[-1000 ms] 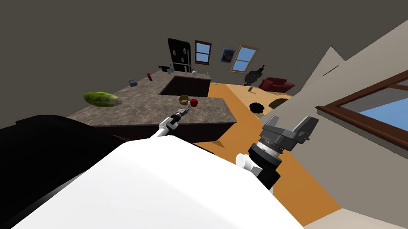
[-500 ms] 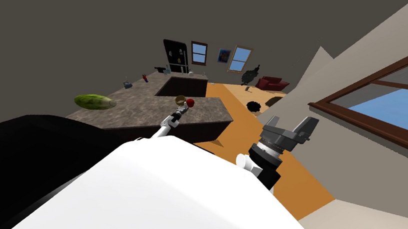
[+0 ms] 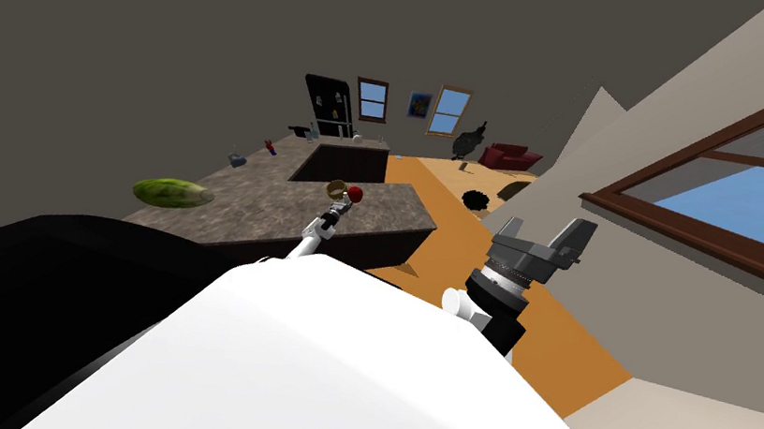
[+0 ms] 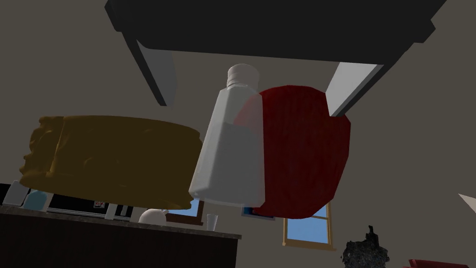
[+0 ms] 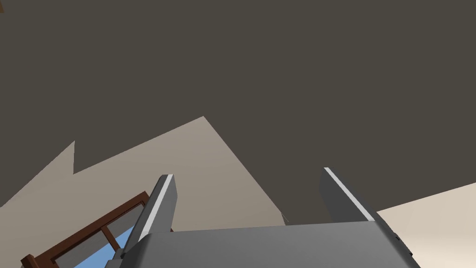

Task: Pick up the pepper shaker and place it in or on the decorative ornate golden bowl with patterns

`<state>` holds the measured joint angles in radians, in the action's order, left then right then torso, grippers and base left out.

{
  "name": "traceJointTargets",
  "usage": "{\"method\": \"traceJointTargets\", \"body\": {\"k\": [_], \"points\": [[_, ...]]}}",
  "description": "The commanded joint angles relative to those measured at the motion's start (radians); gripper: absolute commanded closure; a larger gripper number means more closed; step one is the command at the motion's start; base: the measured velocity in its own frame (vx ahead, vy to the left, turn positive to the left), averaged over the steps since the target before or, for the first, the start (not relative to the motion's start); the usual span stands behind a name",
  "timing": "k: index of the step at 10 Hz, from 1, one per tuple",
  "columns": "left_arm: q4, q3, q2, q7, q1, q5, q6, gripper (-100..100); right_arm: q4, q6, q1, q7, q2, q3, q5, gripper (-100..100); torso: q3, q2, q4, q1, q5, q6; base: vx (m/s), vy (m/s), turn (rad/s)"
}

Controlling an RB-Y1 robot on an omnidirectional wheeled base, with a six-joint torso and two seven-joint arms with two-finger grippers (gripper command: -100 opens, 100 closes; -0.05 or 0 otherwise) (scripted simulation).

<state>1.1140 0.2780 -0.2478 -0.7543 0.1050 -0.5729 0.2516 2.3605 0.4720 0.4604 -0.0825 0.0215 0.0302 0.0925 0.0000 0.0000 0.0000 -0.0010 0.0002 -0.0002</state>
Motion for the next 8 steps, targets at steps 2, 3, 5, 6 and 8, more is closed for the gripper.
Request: {"method": "traceJointTargets", "body": {"k": [2, 3, 5, 6, 8], "points": [[-0.048, 0.033, 0.014, -0.012, 0.013, -0.022, 0.037, -100, 0.000, 0.000, 0.000, 0.000, 0.000, 0.000, 0.000, 0, 0.000, 0.000, 0.000, 0.000, 0.000, 0.000, 0.044, 0.012, 0.013], [-0.033, 0.022, 0.011, -0.008, 0.009, -0.016, 0.024, -100, 0.000, 0.000, 0.000, 0.000, 0.000, 0.000, 0.000, 0, 0.000, 0.000, 0.000, 0.000, 0.000, 0.000, 0.000, -0.008, 0.015], [-0.040, 0.025, 0.010, -0.009, 0.012, -0.016, 0.023, -100, 0.000, 0.000, 0.000, 0.000, 0.000, 0.000, 0.000, 0, 0.002, 0.003, 0.001, -0.001, 0.000, 0.000, 0.007, -0.008, 0.025], [-0.040, 0.025, 0.010, -0.009, 0.012, -0.016, 0.023, -100, 0.000, 0.000, 0.000, 0.000, 0.000, 0.000, 0.000, 0, 0.001, 0.002, 0.000, -0.002, 0.000, 0.000, 0.016, -0.020, 0.059], [-0.040, 0.025, 0.010, -0.009, 0.012, -0.016, 0.023, -100, 0.000, 0.000, 0.000, 0.000, 0.000, 0.000, 0.000, 0, 0.001, 0.003, 0.001, -0.001, 0.000, 0.000, -0.002, 0.003, -0.009]]}}
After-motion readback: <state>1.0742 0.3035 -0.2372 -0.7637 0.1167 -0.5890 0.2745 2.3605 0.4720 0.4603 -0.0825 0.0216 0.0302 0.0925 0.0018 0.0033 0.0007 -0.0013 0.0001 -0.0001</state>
